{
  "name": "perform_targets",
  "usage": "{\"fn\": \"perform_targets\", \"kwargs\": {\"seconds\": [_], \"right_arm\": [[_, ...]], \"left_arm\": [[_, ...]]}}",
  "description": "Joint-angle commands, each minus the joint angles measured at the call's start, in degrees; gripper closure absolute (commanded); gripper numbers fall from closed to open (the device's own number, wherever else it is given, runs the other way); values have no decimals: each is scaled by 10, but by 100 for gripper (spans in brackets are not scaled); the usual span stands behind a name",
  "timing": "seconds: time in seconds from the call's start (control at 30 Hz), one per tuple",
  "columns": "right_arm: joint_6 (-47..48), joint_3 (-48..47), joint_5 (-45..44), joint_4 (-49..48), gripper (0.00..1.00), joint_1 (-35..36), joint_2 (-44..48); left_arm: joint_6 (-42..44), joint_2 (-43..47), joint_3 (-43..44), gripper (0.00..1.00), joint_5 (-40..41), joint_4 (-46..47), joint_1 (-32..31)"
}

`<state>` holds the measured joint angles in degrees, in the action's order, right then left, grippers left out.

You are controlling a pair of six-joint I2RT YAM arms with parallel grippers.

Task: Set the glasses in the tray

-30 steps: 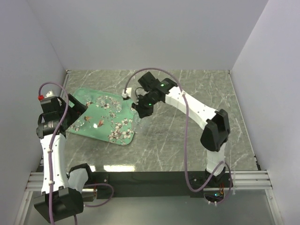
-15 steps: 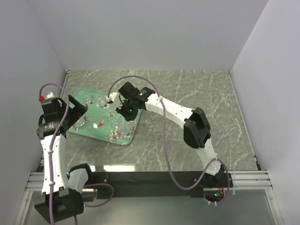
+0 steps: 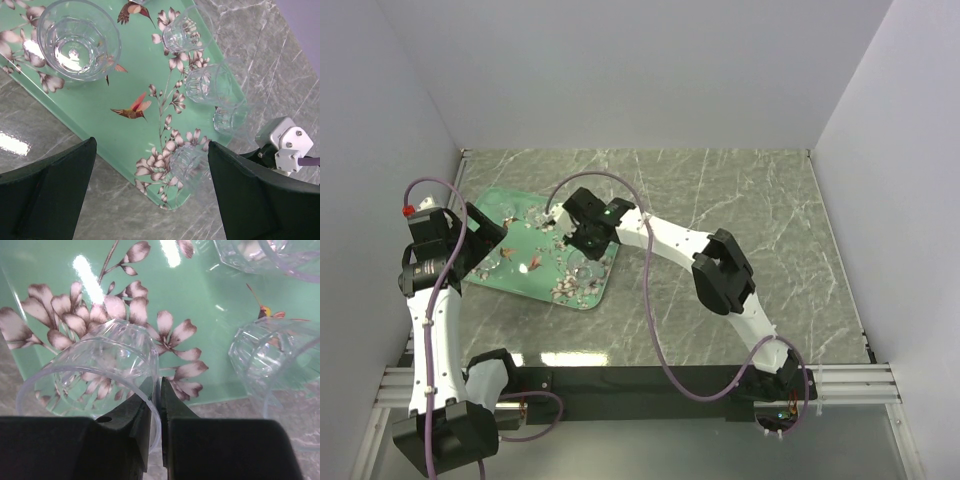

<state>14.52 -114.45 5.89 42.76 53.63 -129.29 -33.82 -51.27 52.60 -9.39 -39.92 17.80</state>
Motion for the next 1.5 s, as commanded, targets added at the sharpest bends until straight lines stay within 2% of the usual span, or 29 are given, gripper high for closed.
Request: {"fn": "perform_targets", "kwargs": {"seconds": [0.0, 0.33, 0.43, 0.6, 0.77, 0.83, 1.07, 1.2, 1.3, 1.4, 1.47], "right_arm": [[-6, -33, -18, -27, 92, 12, -8], [23, -47, -19, -15, 41, 11, 28], [43, -54, -2, -8, 33, 5, 67], [91, -52, 27, 20, 29, -12, 141], [155, -26, 99, 71, 21, -62, 226], [163, -4, 97, 73, 20, -80, 251], [112, 85, 34, 30, 20, -196, 376], [32, 133, -20, 5, 19, -306, 424], [-19, 191, -32, -23, 20, -360, 472], [-76, 268, -97, -71, 20, -410, 526], [-96, 336, -183, -107, 19, -419, 571]], "left_arm": [[1, -1, 12, 0, -5, 10, 1], [-1, -6, 24, 1, -6, 6, -2], [1, -9, 32, 1, -6, 5, -4], [10, -18, 52, 1, -2, -1, -11], [20, -30, 74, 1, -7, 1, -19], [24, -33, 81, 1, -12, 4, -22], [42, -44, 103, 0, -29, 16, -30], [47, -53, 121, 1, -34, 20, -32], [47, -57, 124, 1, -38, 31, -33], [45, -61, 128, 1, -47, 48, -33], [45, -61, 131, 1, -49, 56, -34]]}}
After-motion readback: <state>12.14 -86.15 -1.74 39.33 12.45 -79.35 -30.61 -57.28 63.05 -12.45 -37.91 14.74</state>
